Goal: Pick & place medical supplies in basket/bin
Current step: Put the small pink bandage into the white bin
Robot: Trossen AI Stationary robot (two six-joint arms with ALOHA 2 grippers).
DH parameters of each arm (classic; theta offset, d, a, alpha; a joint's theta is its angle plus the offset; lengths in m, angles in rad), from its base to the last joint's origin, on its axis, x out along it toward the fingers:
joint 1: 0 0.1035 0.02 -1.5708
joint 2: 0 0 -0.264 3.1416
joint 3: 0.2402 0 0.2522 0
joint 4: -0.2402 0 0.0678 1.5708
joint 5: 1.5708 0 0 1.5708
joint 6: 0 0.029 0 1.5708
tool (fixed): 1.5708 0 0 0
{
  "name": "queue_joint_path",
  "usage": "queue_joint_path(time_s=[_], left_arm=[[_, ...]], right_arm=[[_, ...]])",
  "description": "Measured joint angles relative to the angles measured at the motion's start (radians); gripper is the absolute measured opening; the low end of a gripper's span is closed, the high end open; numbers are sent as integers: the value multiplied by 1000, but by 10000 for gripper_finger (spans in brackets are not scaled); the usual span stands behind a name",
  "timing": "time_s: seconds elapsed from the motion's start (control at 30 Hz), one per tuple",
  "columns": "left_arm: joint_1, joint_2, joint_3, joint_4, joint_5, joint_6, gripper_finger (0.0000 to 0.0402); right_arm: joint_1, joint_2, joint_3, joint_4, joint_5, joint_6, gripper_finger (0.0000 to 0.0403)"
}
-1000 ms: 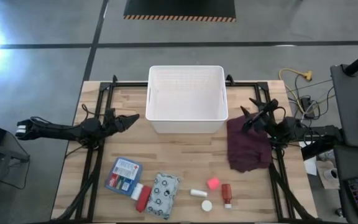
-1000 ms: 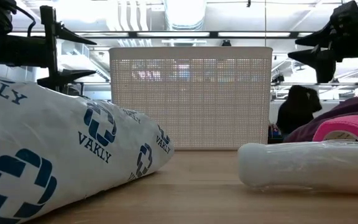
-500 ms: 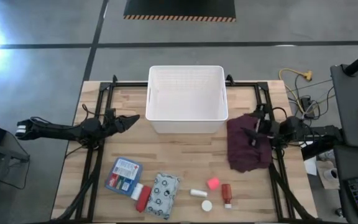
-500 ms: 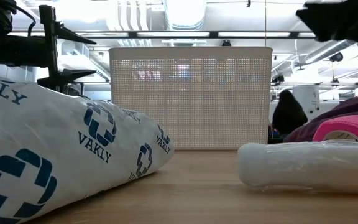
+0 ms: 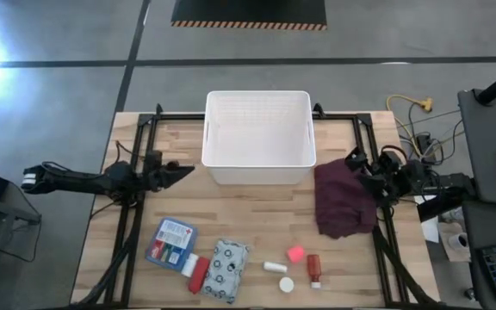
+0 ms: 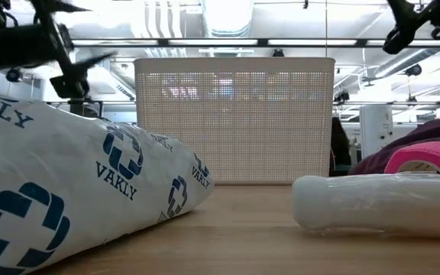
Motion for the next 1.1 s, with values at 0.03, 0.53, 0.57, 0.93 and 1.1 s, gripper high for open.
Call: queue_joint_path(time_s=[0.03,0.53,0.57,0.93,1.1], left_arm=[[0,1,13,-2,53,22,285],[-108,295,630,-864,262,451,285],[-129,337,659,-929,261,452,285],[-412,675,710,-1027,250,421,285],[-461,715,689,-996,243,342,285]], right_arm=[[0,14,1,4,-16,77,249],[85,590,306,-372,-579,344,249],[95,620,320,-409,-579,372,249],[164,854,441,-458,-488,653,249],[158,930,526,-467,-385,784,249]])
